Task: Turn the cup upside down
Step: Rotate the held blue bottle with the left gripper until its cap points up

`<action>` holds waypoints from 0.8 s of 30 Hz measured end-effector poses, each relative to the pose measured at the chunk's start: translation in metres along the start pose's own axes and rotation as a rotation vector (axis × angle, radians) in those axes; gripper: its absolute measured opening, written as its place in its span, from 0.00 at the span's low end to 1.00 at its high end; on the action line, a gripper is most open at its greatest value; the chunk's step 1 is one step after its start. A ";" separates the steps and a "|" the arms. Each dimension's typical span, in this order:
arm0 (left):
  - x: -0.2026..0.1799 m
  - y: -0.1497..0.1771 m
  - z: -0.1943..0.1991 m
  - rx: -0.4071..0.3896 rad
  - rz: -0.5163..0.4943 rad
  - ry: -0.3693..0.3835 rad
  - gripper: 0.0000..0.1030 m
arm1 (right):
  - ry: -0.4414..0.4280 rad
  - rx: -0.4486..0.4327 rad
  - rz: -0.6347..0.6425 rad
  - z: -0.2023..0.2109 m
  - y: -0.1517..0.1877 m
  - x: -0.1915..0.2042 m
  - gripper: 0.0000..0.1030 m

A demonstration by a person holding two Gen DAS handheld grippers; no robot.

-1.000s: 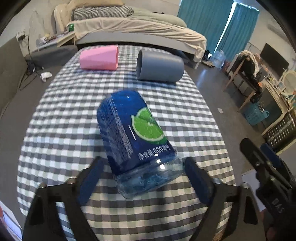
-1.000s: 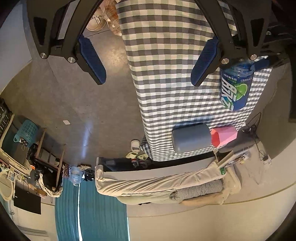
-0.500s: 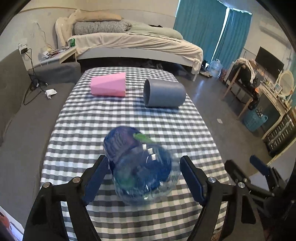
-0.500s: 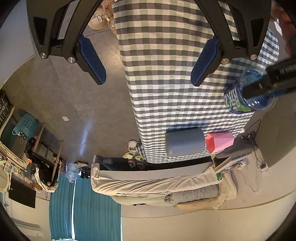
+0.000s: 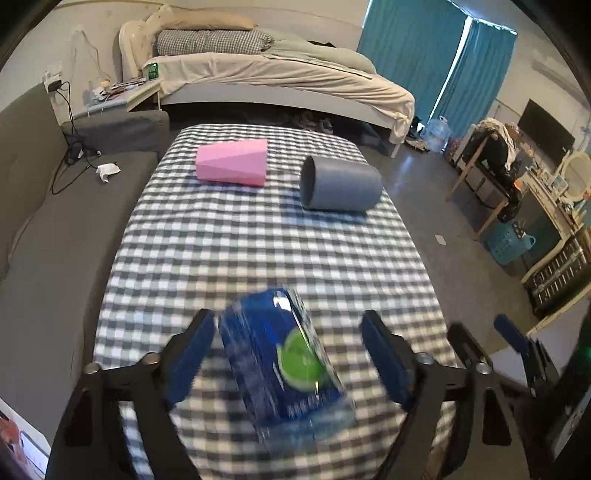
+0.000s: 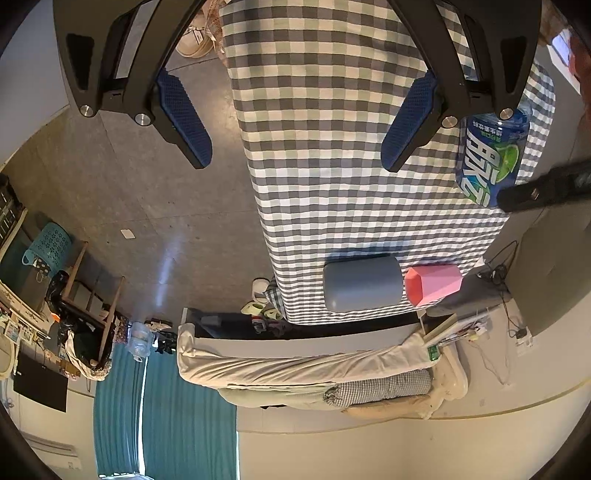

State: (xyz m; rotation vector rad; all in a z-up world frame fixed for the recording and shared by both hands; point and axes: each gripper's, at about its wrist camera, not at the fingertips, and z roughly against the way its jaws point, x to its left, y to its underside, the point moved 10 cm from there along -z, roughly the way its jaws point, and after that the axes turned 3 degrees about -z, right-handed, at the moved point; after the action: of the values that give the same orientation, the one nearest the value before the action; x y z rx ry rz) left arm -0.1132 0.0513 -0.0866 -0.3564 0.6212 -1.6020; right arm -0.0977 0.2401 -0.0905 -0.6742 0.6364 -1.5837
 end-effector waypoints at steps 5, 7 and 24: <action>-0.011 0.032 -0.007 0.062 -0.040 -0.030 0.90 | -0.001 0.006 0.002 -0.001 0.001 0.001 0.91; -0.010 0.044 -0.020 0.118 -0.024 -0.025 0.90 | -0.002 0.008 0.003 -0.001 0.001 0.001 0.91; -0.023 0.026 -0.011 0.073 -0.128 0.012 0.75 | -0.006 0.017 0.003 -0.005 0.001 0.001 0.91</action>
State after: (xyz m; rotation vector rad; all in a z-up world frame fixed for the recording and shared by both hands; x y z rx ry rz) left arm -0.0948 0.0746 -0.1075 -0.3381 0.5563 -1.7454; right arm -0.1004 0.2390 -0.0942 -0.6652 0.6189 -1.5818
